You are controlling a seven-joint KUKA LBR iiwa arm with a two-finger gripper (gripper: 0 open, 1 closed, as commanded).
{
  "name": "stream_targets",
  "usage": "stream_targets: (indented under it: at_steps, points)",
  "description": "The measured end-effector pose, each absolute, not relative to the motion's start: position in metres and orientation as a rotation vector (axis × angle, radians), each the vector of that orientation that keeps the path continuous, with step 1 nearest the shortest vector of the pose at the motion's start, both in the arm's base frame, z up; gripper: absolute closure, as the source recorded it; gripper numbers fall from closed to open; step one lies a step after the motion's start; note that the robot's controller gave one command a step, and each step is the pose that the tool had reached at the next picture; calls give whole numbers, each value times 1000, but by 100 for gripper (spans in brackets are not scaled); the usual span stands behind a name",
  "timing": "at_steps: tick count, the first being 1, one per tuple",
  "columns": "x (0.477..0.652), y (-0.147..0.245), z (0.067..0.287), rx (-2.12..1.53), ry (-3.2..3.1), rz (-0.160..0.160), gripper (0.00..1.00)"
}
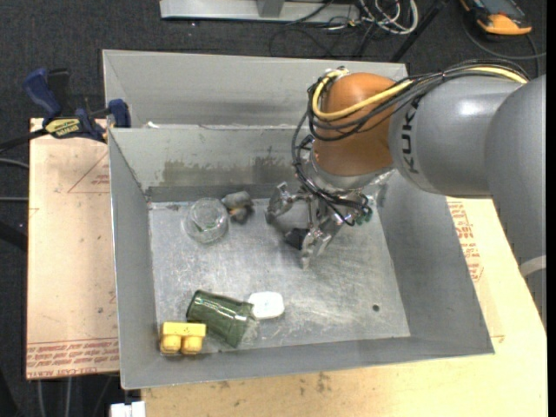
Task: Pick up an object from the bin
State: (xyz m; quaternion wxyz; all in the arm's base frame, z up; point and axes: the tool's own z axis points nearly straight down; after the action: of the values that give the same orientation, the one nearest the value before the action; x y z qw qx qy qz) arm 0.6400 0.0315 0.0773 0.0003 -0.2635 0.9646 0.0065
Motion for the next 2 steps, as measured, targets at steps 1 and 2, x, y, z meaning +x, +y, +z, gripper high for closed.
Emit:
stream_targets:
  at_steps: [1, 2]
  points:
    - [641, 23, 77, -887, 3011, 18, 0]
    - [651, 73, 78, -929, 2999, -3, 100]
